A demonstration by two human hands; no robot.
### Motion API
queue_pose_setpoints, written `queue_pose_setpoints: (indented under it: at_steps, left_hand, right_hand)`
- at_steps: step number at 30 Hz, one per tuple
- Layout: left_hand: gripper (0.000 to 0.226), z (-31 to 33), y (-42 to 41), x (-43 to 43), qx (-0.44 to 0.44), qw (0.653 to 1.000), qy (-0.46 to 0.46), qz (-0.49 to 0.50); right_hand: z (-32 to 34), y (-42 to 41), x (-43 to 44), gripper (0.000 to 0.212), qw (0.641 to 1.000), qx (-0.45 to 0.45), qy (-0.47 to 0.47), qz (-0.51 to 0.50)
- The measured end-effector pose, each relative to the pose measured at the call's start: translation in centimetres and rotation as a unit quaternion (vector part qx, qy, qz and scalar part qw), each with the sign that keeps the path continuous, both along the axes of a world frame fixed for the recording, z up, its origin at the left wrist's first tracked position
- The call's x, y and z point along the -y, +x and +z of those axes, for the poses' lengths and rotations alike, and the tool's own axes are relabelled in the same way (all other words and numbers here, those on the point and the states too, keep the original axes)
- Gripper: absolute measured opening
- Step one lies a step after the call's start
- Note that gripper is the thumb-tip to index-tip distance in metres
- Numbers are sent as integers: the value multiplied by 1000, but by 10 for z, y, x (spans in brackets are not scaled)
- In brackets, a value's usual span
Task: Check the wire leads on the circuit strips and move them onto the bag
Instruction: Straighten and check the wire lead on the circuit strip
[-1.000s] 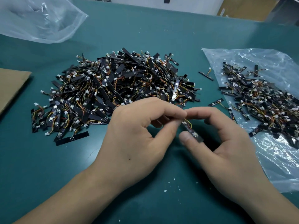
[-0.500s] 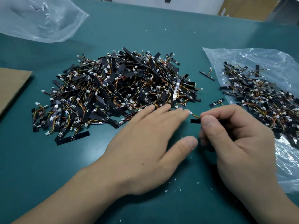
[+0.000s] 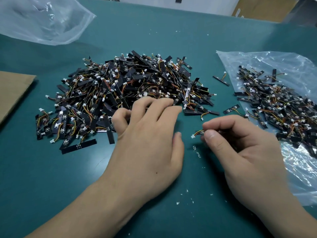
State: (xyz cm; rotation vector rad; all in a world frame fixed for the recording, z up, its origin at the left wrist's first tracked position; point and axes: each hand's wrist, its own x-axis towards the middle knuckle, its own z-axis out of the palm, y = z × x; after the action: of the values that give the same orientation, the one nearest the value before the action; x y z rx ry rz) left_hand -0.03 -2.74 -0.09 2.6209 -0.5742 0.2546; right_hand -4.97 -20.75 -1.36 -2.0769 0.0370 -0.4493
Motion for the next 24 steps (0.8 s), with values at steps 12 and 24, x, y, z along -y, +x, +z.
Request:
queue_pose_setpoints:
  at_steps: [12, 24]
  left_hand:
    - [9, 3, 0, 0, 4, 985, -159, -70]
    - [20, 5, -3, 3, -46, 974, -219, -19]
  right_hand:
    - [1, 0, 0, 17, 1000, 5, 21, 9]
    - [6, -1, -5, 21, 999, 17, -30, -20]
